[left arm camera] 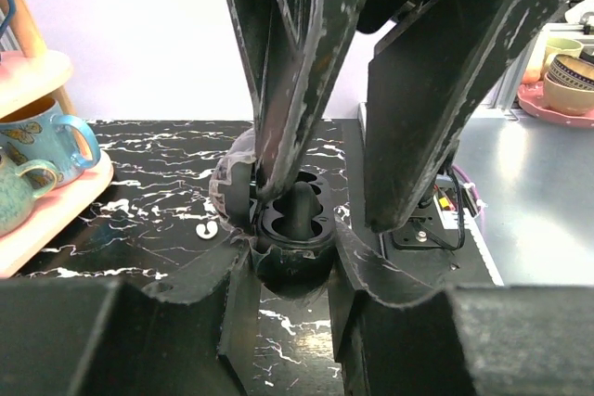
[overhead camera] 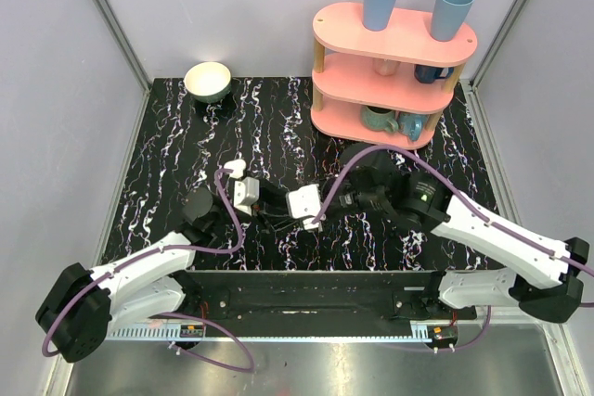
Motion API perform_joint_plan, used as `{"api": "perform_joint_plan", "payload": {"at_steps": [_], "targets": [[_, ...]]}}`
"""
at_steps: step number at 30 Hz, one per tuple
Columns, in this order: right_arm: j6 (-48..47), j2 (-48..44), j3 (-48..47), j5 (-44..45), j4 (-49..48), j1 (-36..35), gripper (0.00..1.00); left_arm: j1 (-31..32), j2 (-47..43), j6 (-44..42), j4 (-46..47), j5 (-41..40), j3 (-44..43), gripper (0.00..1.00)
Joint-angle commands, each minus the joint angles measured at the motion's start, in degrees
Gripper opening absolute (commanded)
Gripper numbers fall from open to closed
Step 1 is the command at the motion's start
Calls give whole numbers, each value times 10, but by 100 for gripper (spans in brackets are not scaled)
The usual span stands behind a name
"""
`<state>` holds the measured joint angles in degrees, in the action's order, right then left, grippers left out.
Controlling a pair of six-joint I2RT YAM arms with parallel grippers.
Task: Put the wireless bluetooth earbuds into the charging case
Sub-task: Insert the left earbud into the left side groove of the charging case, then move the right earbud to the center of the board.
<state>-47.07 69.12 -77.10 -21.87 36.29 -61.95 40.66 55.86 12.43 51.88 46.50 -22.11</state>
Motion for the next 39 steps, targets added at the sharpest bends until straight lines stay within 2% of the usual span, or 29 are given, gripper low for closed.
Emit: {"api": "perform_joint_plan", "payload": {"at_steps": [1,9,14,15,16,17,18,21,24,27,29,31,32,33,35,39], "targets": [[-3,-44,20,12,-97,-4,47,3,-16,-15,38,-11,-10,0],[14,-122,92,-11,-205,-4,52,3,-22,-33,22,-47,-3,0],[54,-187,171,52,-315,-4,55,3,-33,-49,20,-82,6,0],[103,-201,188,121,-392,-4,59,3,-39,-51,20,-87,7,0],[134,-210,214,167,-424,-4,66,3,-43,-57,19,-97,9,0],[169,-224,216,215,-443,-4,67,3,-48,-59,19,-101,14,0],[227,-227,210,323,-430,-3,68,3,-56,-61,20,-106,15,0],[267,-219,186,497,-384,-3,72,3,-71,-70,21,-123,22,0],[295,-214,199,600,-372,-2,74,2,-82,-74,31,-135,30,0],[357,-223,222,654,-335,9,74,3,-90,-75,49,-145,37,0],[406,-240,238,659,-307,42,74,3,-96,-74,50,-154,38,0],[506,-250,236,612,-229,88,74,3,-105,-74,50,-156,40,0],[535,-253,234,583,-201,152,74,3,-106,-74,49,-157,41,0],[578,-250,233,532,-159,179,74,3,-109,-73,49,-157,42,0],[617,-229,229,497,-121,247,74,3,-109,-74,47,-157,42,0],[702,-160,225,409,-41,330,77,3,-108,-75,45,-154,39,0]]}}
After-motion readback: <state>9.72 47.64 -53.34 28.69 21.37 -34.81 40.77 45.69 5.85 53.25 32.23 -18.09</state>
